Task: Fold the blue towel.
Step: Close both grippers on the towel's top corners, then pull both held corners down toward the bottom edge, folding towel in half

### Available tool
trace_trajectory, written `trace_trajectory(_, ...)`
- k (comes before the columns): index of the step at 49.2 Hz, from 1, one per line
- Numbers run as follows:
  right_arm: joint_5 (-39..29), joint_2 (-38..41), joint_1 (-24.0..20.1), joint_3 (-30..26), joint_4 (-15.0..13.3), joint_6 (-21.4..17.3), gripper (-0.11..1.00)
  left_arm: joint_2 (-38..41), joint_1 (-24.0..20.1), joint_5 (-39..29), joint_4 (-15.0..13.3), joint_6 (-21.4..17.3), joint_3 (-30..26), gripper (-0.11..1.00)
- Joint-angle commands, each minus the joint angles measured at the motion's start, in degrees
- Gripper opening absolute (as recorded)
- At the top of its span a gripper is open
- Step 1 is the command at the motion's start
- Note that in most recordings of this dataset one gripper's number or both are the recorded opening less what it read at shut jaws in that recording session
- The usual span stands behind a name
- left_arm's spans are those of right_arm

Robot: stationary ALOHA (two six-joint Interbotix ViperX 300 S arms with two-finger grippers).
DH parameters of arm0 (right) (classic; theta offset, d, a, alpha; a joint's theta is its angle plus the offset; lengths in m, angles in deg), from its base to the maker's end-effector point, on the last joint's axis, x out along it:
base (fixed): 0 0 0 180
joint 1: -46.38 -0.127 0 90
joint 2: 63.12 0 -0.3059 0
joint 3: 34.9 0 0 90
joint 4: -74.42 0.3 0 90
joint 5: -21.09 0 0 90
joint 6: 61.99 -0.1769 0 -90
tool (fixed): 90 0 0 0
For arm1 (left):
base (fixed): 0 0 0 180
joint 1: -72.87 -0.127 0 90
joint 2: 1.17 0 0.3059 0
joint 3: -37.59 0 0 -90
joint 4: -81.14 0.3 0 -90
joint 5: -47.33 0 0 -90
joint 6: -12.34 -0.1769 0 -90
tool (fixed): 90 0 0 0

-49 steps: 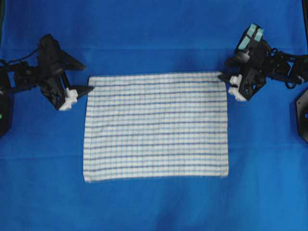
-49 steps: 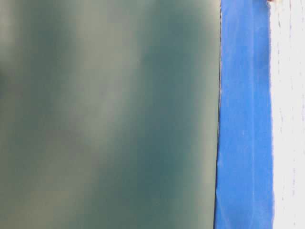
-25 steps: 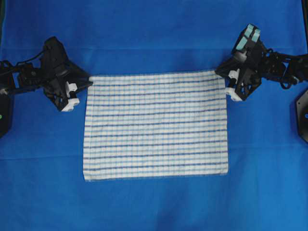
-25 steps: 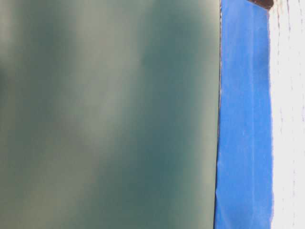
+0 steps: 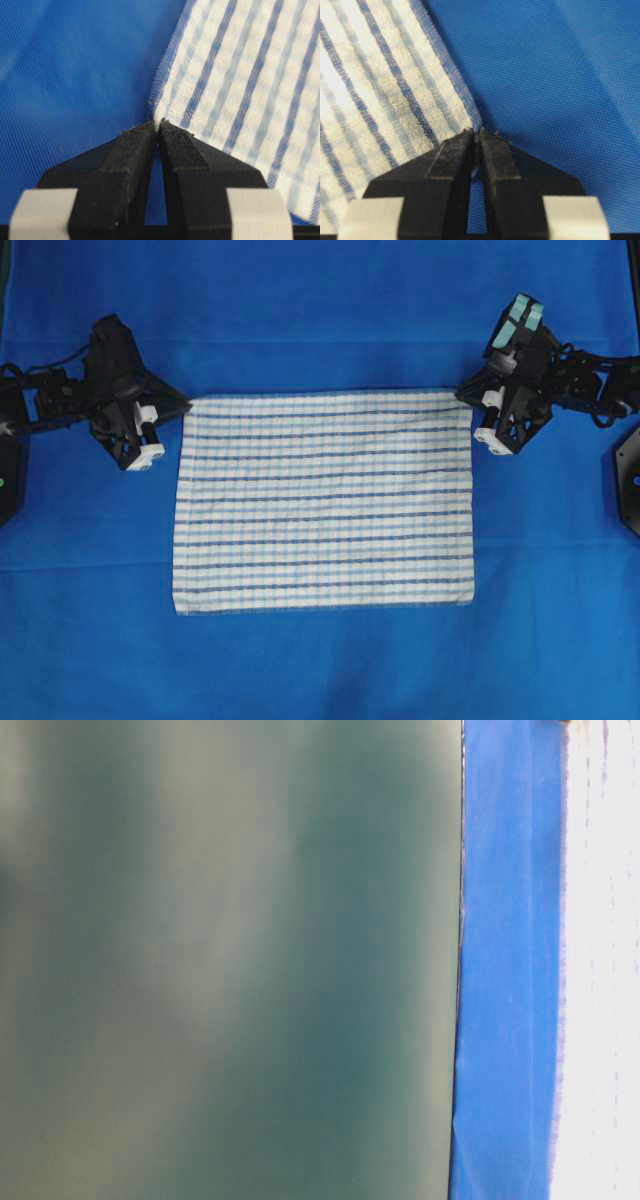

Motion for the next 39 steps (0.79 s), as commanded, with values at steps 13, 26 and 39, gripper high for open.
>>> trace_trajectory(13, -6.9, -11.6, 0.1, -0.3, 1.2, -0.2, 0.06, -13.8, 0.1, -4.5, 0.1, -0.9, -1.2, 0.03)
trace_trajectory(26, -8.6, -14.9, -0.7, -0.2, 1.2, -0.2, 0.06, -16.3, 1.9, -7.5, 0.1, -0.6, -0.6, 0.03)
trace_trajectory(39, -9.3, -15.3, -10.5, 0.0, 4.8, -0.3, 0.06, -17.1, 10.7, -9.3, 0.0, 1.1, 0.7, 0.03)
